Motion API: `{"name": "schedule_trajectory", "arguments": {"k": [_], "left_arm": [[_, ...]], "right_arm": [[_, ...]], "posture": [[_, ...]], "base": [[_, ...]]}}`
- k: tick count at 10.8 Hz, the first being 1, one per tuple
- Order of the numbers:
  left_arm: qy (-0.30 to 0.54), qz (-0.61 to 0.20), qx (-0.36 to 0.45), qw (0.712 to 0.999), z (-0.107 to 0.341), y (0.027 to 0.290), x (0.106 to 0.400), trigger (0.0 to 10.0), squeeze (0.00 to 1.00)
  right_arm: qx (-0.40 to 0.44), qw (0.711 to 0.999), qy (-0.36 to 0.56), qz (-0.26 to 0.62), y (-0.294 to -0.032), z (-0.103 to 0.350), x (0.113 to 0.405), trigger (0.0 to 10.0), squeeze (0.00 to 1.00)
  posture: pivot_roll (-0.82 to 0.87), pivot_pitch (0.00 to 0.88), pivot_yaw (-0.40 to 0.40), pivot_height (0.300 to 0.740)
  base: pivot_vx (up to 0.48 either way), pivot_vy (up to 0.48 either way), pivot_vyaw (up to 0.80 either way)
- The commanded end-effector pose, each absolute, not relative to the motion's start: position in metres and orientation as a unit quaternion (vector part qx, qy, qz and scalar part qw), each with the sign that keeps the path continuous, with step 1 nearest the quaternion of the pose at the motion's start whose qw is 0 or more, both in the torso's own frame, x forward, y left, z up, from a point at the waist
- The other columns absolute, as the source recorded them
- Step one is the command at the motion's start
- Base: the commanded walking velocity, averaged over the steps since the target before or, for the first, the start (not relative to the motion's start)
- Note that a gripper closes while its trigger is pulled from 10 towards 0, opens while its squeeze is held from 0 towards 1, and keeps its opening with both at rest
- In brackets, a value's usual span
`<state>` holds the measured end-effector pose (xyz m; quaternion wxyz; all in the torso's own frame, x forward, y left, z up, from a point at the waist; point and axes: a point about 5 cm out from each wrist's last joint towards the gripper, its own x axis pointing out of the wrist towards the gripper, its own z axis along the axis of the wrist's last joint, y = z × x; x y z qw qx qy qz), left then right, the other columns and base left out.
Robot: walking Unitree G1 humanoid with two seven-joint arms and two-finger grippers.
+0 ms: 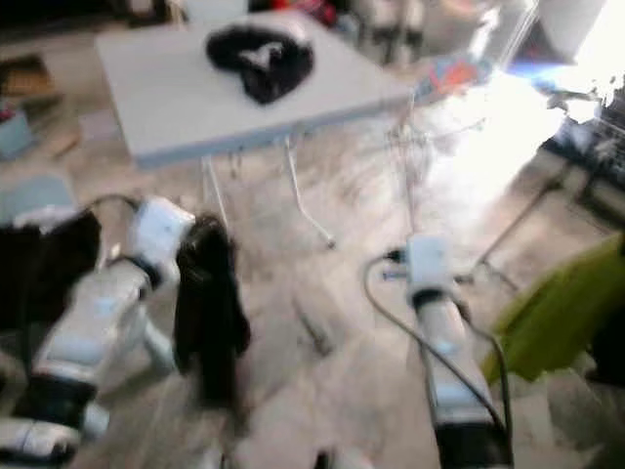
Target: Hang hanger
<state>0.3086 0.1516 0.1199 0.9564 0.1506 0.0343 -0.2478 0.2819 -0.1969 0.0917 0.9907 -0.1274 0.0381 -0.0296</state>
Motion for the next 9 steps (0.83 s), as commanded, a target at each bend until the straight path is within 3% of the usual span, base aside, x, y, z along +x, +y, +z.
{"name": "schedule_trajectory", "arguments": {"k": [1, 4, 9], "left_arm": [[-0.004, -0.240, 0.166, 0.956, 0.1354, 0.1586, 0.3122, 10.0, 0.00], [-0.004, -0.255, 0.129, 0.958, 0.1336, 0.1554, 0.3091, 10.0, 0.00], [-0.011, -0.258, 0.114, 0.959, 0.1378, 0.1571, 0.3108, 10.0, 0.00]], "right_arm": [[-0.122, 0.992, 0.021, -0.021, -0.1893, 0.0989, 0.2862, 10.0, 0.00], [-0.121, 0.992, 0.022, -0.019, -0.1876, 0.0985, 0.2864, 10.0, 0.00], [-0.122, 0.992, 0.022, -0.017, -0.1871, 0.0982, 0.2870, 10.0, 0.00]], "posture": [[-0.06, 0.000, -0.045, 0.740], [-0.06, 0.000, -0.046, 0.740], [-0.07, 0.000, -0.043, 0.740]], "base": [[0.000, 0.000, 0.00], [0.000, 0.000, -0.18], [0.221, 0.344, -0.80]]}}
